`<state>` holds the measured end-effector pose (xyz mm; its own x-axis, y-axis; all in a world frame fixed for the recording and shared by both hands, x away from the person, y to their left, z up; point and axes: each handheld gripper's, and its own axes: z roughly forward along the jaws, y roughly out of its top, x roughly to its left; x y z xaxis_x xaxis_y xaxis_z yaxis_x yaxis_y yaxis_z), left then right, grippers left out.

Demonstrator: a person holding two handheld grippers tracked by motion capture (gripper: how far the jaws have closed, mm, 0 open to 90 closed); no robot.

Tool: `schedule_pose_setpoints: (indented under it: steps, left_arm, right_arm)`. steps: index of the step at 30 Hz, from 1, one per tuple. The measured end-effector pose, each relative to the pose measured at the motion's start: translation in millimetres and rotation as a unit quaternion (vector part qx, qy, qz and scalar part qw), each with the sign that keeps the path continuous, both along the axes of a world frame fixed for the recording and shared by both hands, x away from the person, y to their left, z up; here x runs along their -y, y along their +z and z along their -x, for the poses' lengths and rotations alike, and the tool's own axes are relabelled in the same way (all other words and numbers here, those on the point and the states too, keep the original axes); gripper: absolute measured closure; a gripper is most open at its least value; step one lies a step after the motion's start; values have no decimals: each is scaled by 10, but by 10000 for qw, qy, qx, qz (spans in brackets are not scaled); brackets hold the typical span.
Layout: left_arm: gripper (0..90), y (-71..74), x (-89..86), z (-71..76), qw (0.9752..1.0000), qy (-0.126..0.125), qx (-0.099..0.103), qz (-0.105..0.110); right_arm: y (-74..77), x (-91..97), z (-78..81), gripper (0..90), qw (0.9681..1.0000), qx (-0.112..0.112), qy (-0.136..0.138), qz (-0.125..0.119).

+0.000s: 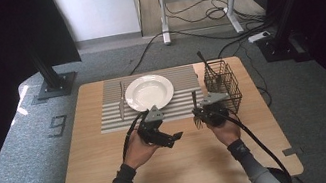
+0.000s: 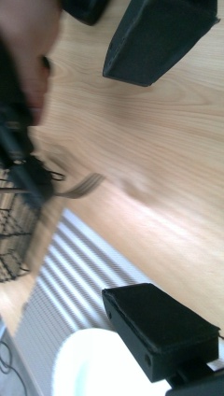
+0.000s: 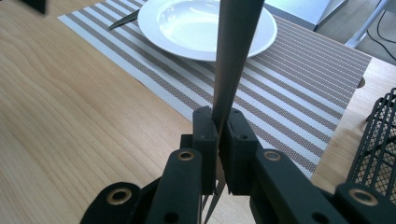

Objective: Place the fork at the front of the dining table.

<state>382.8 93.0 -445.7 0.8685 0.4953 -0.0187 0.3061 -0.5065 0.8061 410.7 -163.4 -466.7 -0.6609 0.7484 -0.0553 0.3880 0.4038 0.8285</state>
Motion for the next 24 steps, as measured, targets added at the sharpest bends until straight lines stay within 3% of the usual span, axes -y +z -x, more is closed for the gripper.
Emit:
schedule_pose_setpoints:
  steps: [7, 16, 17, 24]
  left_arm:
    - [0, -353, -397, 265, 9991, 414, -55, -3]
    - [0, -713, -688, 495, 9975, 682, -198, -51]
    - [0, -796, -745, 529, 9967, 760, -260, -98]
    - [0, -949, -807, 606, 9943, 868, -332, -531]
  right_arm:
    - [44, 5, -103, 840, 10000, -57, -73, 27]
    - [108, -55, -246, 840, 9997, -84, -187, 130]
    - [128, -71, -301, 840, 9996, -99, -223, 117]
    - [204, -163, -460, 840, 9993, -114, -308, 201]
